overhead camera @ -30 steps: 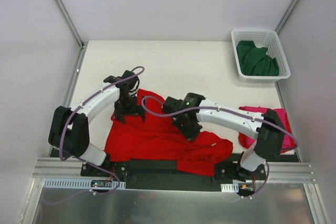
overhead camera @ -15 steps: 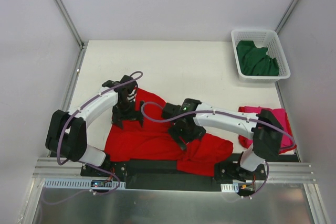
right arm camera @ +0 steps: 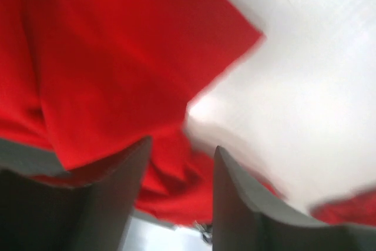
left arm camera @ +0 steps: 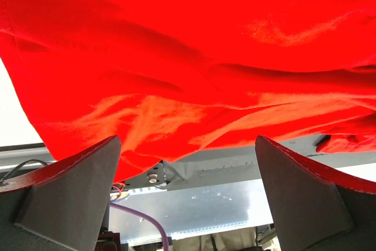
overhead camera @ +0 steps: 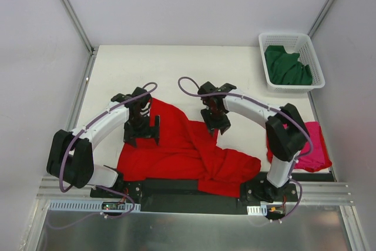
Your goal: Fold and stack the t-shirts
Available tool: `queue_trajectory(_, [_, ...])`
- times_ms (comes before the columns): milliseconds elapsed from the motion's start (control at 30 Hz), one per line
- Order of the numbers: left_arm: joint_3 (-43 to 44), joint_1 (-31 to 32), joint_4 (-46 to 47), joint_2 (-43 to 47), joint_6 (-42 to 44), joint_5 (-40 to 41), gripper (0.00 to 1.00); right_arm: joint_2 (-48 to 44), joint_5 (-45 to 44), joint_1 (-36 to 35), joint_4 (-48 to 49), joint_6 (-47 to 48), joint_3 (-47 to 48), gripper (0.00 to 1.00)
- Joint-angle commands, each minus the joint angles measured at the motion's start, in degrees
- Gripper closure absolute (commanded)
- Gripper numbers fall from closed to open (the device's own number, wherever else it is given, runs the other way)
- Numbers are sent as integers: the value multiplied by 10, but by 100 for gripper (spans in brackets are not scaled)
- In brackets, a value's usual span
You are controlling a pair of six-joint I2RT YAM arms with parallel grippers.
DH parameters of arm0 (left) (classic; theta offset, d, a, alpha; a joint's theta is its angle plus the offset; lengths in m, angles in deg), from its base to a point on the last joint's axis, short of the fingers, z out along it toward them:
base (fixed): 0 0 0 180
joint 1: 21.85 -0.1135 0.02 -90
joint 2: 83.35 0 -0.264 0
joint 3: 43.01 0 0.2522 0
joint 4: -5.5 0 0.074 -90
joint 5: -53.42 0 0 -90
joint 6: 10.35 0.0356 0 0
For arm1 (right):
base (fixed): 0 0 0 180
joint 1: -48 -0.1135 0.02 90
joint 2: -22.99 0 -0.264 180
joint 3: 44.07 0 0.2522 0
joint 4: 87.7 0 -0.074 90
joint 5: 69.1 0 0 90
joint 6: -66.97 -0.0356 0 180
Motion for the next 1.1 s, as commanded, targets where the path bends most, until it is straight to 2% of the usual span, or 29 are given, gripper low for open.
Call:
queue_trajectory(0, [-3, 3, -15, 21, -13, -16, 1, 43, 103, 18, 73, 15, 29, 53])
queue_trajectory(333, [-1, 3, -16, 16, -18, -20, 1, 97, 46, 47, 80, 34, 82, 52])
queue_trajectory(767, [11, 3, -16, 1, -16, -22, 1, 152, 33, 77, 51, 45, 86, 39])
queue_trajectory(800, [12, 3, -16, 1, -16, -23, 1, 153, 38, 77, 49, 45, 87, 40])
queue_trajectory(900, [13, 3, -17, 0, -15, -22, 1, 158, 46, 78, 49, 61, 87, 56])
queue_trajectory(1033, [17, 3, -18, -3, -13, -20, 1, 161, 54, 81, 46, 64, 94, 86])
queue_trajectory(1067, [20, 3, -18, -5, -13, -21, 1, 162, 54, 81, 44, 64, 97, 92])
